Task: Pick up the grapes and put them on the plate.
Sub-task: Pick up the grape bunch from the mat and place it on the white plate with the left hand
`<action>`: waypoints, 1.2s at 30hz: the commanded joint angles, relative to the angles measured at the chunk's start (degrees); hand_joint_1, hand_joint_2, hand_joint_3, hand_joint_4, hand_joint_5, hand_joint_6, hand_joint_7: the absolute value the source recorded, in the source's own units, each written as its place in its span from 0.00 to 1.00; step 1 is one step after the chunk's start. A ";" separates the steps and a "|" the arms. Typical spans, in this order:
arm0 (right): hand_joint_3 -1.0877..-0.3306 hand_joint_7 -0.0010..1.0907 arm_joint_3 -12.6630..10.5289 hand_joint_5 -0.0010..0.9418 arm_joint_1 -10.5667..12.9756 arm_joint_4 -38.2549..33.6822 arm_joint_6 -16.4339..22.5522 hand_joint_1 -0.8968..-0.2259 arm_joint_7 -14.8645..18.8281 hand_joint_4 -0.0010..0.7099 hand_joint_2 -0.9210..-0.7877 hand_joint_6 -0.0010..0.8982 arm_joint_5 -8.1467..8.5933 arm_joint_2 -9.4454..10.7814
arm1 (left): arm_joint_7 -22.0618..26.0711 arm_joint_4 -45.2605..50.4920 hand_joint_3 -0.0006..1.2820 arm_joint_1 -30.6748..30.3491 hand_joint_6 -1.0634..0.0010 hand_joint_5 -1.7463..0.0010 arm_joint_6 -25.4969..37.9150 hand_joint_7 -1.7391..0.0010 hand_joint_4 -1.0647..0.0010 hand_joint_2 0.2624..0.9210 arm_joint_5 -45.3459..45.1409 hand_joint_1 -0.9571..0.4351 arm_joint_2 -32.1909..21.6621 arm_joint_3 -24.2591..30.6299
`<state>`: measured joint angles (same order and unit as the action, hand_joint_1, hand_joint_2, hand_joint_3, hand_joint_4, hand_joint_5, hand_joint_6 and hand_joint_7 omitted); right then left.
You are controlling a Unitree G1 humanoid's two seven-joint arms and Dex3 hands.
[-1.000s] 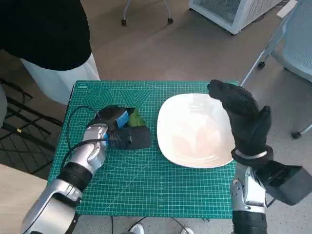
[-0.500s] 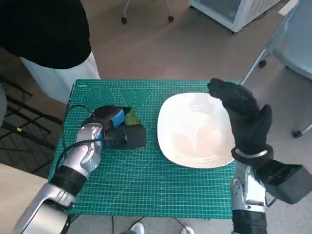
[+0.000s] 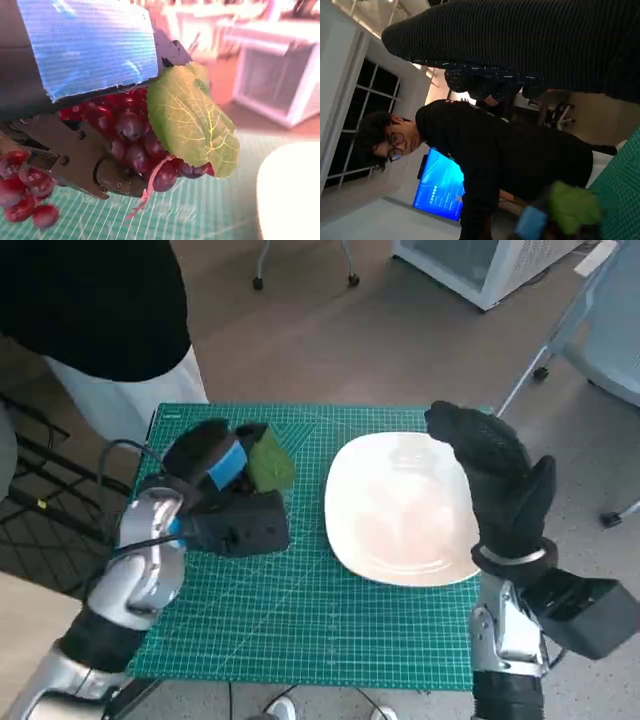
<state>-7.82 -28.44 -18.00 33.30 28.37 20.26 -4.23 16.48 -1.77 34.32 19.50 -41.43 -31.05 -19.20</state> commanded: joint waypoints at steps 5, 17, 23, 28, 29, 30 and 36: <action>0.69 0.56 -0.23 0.01 0.07 -1.08 0.48 0.73 -0.46 0.44 0.00 0.00 0.06 0.35 | -1.63 4.74 0.09 -2.56 0.40 0.20 -2.26 0.43 0.42 1.00 -1.85 0.69 -0.57 1.96; 0.69 0.57 -0.33 0.01 0.09 -1.21 0.99 0.73 -0.58 0.44 0.00 0.00 0.10 0.35 | -0.52 3.06 0.10 -1.02 0.42 0.21 -3.20 0.40 0.43 1.00 -2.52 0.69 0.51 1.37; 0.69 0.57 -0.60 0.01 0.32 -1.07 1.11 0.71 -0.53 0.44 0.00 0.00 0.31 0.22 | 1.40 1.80 0.10 1.13 0.42 0.19 -3.06 0.42 0.45 1.00 -2.59 0.69 1.80 0.18; 0.69 0.57 -0.90 0.01 0.65 -0.68 1.18 0.71 -0.44 0.45 0.00 0.00 0.57 0.10 | 3.27 1.53 0.10 3.76 0.46 0.23 -2.50 0.36 0.43 1.00 -2.32 0.69 4.88 -1.30; 0.69 0.57 -0.95 0.01 0.72 -0.54 1.19 0.71 -0.43 0.45 0.00 0.00 0.60 0.08 | 3.67 1.72 0.10 4.35 0.46 0.24 -2.42 0.34 0.42 1.00 -2.44 0.69 5.52 -1.71; 0.69 0.57 -1.00 0.01 0.80 -0.40 1.22 0.71 -0.42 0.45 0.00 0.00 0.63 0.06 | 4.04 1.96 0.10 4.93 0.47 0.25 -2.39 0.34 0.42 1.00 -2.62 0.69 6.10 -2.14; 0.70 0.56 -1.40 0.01 1.16 0.39 1.40 0.71 -0.42 0.45 0.00 0.01 0.78 -0.20 | 5.55 2.03 0.11 9.13 0.46 0.21 -4.06 0.37 0.44 1.00 -3.66 0.69 9.00 -4.51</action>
<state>-8.82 -28.41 -17.89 34.86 28.24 20.40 -4.20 21.33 -0.64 39.66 16.74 -44.47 -23.36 -22.67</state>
